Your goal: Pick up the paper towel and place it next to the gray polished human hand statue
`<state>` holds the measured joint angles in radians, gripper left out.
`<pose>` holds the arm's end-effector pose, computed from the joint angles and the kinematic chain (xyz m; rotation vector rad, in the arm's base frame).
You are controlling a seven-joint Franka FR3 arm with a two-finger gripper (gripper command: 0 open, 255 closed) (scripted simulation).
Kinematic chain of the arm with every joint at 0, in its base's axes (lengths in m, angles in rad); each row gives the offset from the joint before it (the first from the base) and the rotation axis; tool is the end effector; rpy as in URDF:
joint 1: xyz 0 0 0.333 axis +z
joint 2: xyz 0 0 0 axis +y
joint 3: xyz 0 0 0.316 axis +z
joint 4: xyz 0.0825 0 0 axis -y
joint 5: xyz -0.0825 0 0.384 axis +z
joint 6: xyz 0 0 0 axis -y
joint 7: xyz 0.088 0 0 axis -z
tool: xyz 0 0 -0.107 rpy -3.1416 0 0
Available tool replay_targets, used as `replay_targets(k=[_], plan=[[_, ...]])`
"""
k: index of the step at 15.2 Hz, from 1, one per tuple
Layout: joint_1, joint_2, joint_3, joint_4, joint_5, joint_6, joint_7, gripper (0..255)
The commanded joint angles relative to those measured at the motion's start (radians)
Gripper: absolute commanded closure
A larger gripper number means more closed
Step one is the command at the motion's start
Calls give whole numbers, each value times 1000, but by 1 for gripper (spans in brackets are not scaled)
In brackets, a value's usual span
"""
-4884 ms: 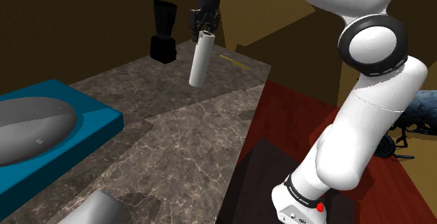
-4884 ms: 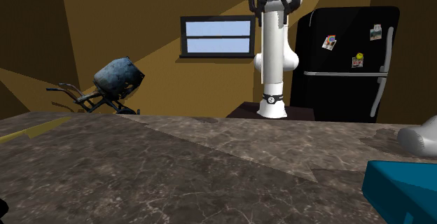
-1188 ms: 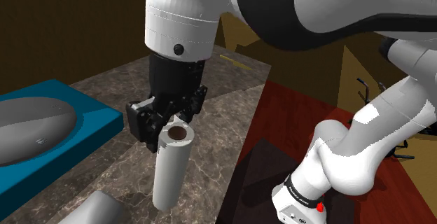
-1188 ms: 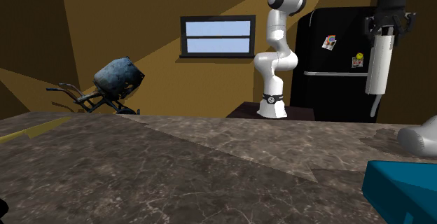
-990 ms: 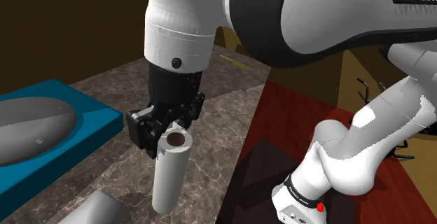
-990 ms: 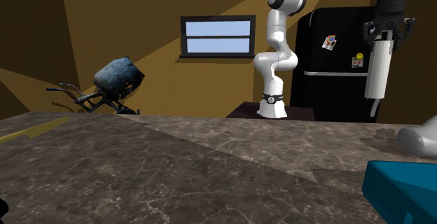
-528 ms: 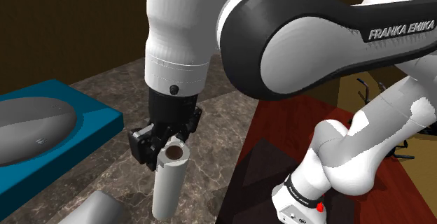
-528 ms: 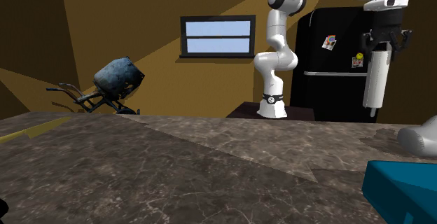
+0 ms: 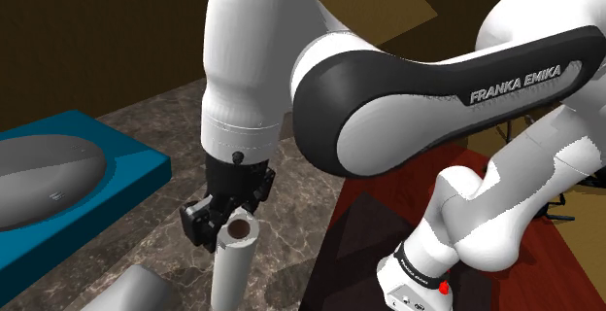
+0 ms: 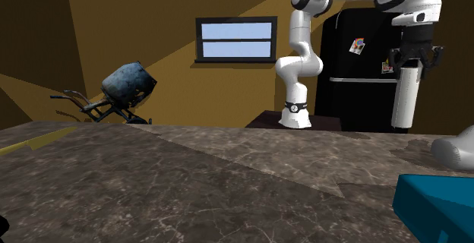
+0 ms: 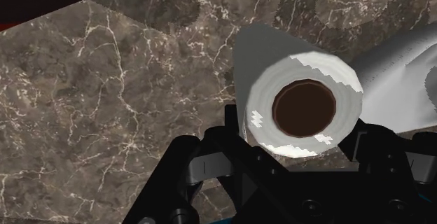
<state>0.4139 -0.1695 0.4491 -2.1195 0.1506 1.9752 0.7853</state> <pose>0.3175 0.3980 0.4793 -3.0884 -0.0213 0.0626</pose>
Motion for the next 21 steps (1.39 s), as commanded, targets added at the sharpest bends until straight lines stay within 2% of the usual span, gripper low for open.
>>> replay_targets(k=[1,11,18,19,21], plan=[[1,9,3,-21,-2,30,0,255],[3,59,15,-109,-15,165,6,255],[3,59,15,-109,-15,165,6,255],[3,59,15,-109,-15,165,6,0],[3,59,15,-109,-15,165,6,0]])
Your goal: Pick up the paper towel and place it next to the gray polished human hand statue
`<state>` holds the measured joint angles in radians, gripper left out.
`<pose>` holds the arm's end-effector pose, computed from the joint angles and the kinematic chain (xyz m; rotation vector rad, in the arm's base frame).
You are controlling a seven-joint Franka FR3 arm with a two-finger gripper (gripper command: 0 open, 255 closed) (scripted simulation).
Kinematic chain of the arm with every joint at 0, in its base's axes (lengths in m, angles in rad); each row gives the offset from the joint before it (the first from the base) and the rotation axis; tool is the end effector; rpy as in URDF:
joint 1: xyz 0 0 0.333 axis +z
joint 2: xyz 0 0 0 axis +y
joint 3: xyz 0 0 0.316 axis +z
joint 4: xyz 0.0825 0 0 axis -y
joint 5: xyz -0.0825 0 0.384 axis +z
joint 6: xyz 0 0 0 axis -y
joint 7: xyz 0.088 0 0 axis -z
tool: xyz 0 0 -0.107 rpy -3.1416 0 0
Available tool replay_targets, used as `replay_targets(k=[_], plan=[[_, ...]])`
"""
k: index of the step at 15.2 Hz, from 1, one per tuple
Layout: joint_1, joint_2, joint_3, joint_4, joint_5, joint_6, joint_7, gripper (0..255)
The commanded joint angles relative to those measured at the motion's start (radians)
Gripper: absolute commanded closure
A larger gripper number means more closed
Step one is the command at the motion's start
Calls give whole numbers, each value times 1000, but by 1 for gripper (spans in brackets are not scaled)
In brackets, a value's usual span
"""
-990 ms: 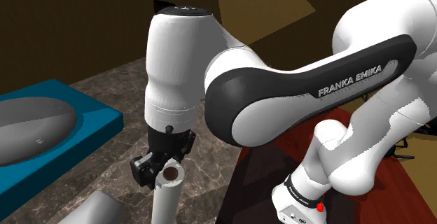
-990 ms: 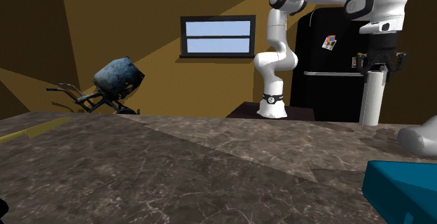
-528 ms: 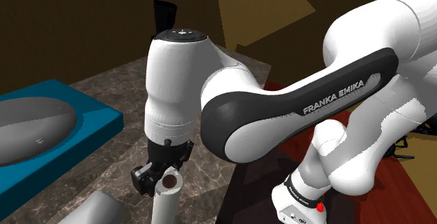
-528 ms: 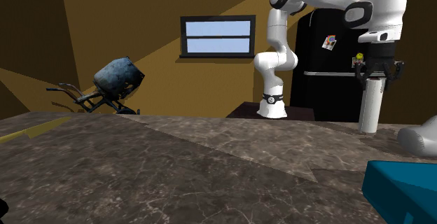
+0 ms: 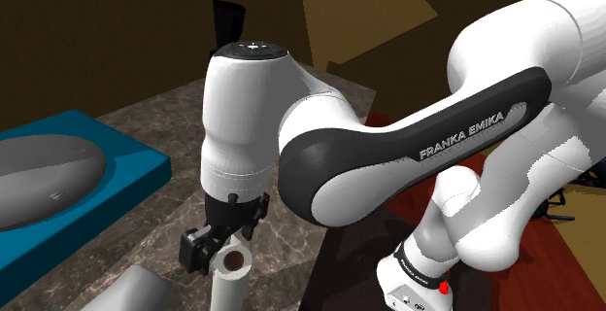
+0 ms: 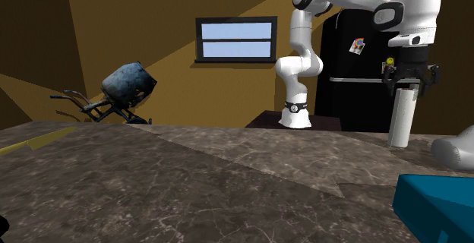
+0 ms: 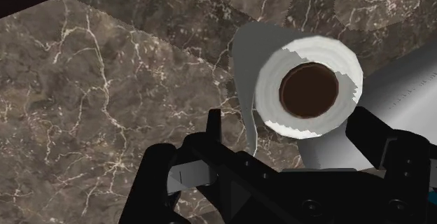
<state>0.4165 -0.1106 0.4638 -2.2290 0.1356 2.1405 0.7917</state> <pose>0.3179 0.3983 0.4157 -3.0881 -0.0215 0.0619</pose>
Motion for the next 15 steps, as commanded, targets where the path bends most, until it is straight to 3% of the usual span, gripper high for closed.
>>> replay_targets(k=[1,3,7,15], plan=[[0,0,0,0,0,0,0,0],[0,0,0,0,0,0,0,0],[-5,-50,-15,82,13,-130,-13,0],[-5,-50,-15,82,13,-130,-13,0]])
